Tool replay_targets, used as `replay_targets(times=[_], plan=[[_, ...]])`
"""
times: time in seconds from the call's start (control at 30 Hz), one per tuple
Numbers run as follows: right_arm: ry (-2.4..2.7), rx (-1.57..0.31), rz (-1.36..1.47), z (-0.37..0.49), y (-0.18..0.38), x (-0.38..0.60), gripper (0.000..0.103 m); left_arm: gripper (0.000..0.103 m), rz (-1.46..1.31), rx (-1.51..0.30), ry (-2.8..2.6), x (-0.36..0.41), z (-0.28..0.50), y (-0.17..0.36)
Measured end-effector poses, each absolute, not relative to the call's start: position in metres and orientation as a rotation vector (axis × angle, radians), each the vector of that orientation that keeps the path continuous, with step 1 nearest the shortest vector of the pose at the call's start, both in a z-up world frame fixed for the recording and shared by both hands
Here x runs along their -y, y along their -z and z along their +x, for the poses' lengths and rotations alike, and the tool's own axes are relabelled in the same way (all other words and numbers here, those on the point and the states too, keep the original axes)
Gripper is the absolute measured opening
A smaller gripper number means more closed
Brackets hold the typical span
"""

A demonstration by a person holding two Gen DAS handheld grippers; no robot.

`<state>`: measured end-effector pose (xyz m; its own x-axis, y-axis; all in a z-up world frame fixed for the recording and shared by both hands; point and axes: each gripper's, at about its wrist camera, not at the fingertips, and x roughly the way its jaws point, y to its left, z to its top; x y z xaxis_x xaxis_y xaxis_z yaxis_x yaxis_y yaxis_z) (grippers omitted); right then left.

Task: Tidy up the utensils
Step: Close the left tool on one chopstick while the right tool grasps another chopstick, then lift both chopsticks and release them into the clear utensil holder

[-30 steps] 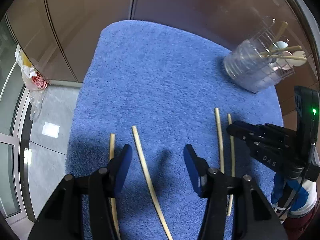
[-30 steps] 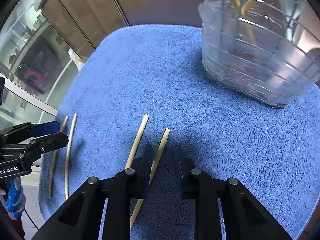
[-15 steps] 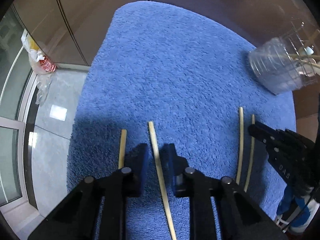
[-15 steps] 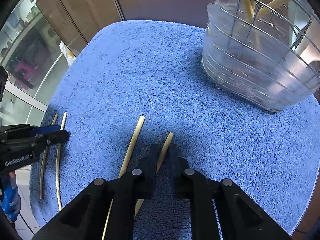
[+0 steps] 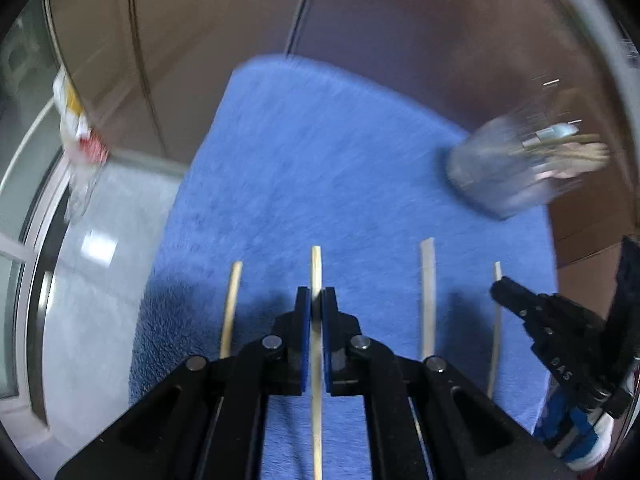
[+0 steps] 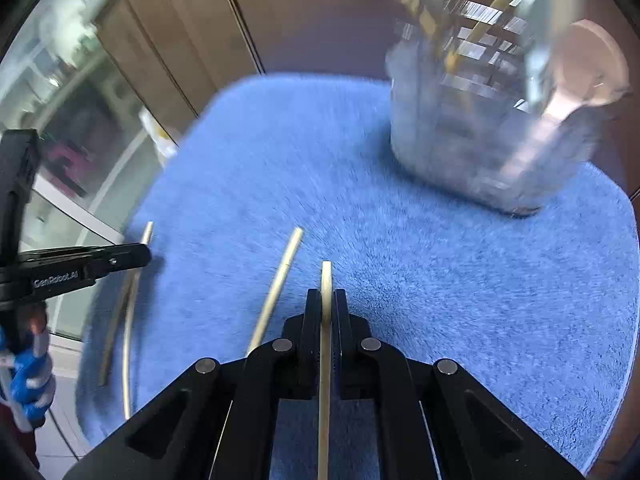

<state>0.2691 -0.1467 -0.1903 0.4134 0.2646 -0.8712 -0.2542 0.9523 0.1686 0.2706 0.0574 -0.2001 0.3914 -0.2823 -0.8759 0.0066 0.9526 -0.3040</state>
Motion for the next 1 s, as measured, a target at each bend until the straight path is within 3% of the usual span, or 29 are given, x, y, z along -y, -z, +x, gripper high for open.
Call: replay_targets(times=[0.4,0.67,0.83,1.0], plan=[[-0.309,-0.64,0.081,0.202,0.084,0.225,0.005,0.005,-0.263,-0.72,0.359,0.0,0.23,0.067],[-0.187,-0.24,0.109,0.219,-0.015,0.27,0.005,0.005,-0.342,-0.408,0.439,0.037,0.261,-0.015],[-0.155,-0.074,0.14,0.243,-0.04,0.277,0.005,0.005,-0.35,-0.26,0.387,0.059,0.292,-0.036],[-0.133,0.005,0.145,0.274,-0.03,0.285,0.005,0.005,-0.332,-0.2,0.311,0.086,0.33,-0.017]])
